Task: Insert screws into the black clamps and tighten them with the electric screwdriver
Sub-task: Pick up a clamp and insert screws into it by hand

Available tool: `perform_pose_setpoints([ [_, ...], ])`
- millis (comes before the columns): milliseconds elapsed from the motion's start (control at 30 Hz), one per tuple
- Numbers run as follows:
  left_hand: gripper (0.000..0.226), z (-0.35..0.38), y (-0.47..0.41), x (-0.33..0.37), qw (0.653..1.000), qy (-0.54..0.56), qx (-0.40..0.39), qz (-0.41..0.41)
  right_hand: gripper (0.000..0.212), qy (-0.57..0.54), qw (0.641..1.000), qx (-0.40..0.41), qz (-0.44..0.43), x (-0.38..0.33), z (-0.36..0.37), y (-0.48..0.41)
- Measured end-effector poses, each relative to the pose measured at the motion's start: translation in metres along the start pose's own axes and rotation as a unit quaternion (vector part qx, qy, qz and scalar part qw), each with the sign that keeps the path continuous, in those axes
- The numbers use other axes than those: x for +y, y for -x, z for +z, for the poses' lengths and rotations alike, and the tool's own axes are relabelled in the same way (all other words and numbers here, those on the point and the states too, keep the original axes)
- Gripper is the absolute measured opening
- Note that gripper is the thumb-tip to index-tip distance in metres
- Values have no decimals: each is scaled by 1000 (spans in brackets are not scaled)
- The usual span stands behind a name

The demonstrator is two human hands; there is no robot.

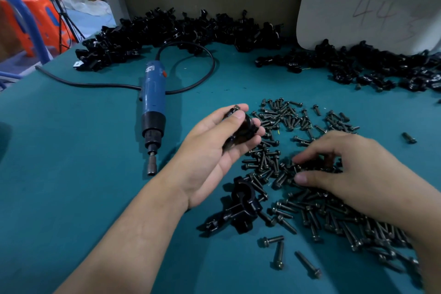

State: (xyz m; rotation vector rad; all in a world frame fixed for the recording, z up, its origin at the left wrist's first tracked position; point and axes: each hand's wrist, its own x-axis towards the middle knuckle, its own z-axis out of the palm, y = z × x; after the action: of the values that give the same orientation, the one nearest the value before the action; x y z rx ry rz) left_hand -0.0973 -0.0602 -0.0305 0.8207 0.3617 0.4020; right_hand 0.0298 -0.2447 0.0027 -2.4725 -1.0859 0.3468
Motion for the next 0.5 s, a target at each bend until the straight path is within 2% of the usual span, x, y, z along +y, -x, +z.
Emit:
perform_pose_setpoints([
  [67,30,-1,1,3,1000,22,4,-11,9,-2,1000,16,2,2,2,0],
  [200,45,-1,3,6,999,29,-6,-22,12,-1,1000,10,3,3,1,1],
  [300,42,0,3,6,999,28,-15,-30,22,4,1000,-23,5,5,1,4],
  [500,42,0,4,7,999,19,-16,-44,16,9,1000,6,-10,5,1,1],
])
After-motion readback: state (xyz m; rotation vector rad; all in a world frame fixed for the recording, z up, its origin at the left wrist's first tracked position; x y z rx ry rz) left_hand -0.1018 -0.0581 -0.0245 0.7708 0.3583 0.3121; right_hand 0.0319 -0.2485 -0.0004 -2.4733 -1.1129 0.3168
